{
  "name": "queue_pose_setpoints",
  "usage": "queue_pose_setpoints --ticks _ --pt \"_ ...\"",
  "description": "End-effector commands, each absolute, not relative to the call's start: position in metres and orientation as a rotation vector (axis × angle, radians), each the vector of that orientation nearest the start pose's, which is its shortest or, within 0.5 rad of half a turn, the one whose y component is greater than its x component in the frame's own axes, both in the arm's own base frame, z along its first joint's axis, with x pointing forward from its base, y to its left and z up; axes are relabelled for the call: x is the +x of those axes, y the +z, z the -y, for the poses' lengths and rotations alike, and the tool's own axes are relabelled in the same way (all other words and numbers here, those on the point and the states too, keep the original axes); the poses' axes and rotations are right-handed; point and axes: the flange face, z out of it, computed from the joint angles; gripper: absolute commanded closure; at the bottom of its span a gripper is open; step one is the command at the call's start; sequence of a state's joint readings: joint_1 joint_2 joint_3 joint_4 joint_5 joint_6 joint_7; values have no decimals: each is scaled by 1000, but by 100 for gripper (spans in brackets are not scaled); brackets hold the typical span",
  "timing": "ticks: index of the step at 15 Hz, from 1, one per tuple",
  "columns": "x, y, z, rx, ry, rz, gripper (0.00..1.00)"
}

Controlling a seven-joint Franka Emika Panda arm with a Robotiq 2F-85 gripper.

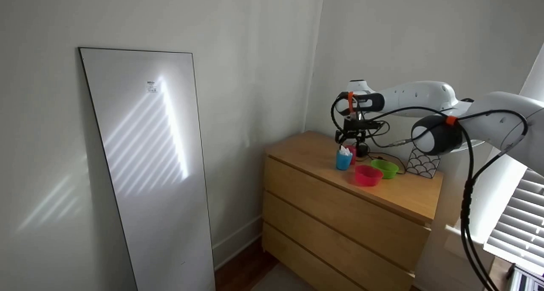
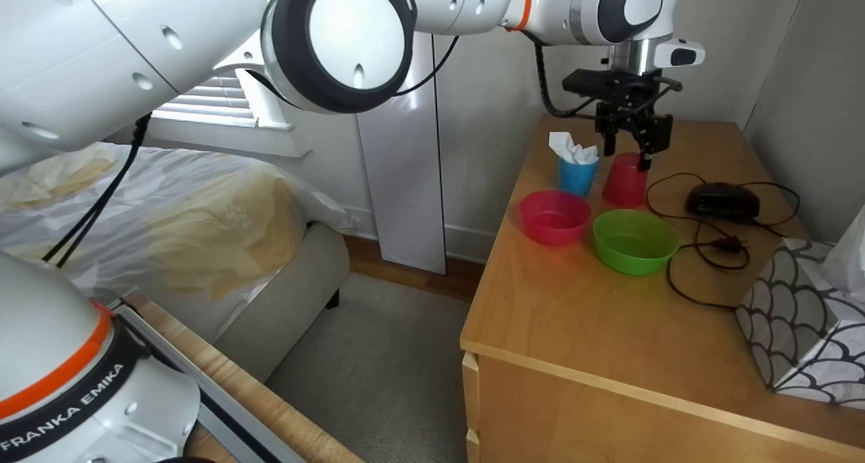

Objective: Put the pink cup next to the green bowl

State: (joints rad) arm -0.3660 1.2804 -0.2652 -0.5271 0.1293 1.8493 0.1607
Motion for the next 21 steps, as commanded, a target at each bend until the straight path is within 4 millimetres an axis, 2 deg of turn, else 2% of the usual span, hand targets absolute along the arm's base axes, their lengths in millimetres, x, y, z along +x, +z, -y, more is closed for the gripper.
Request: queue_pose_setpoints --ticks 1,5,10,14,17,18,21 --pt "732 273 352 -3076 -89 -995 0" --pt "734 317 341 -3118 -100 -896 0" --pt "729 380 319 -3184 -42 -587 0" --pt "726 416 308 -3228 -48 -446 0" --pt "726 431 298 -3191 -82 -380 0" --pt "731 427 305 -3223 -126 -435 0" --pt "732 431 300 -3219 -133 -412 0"
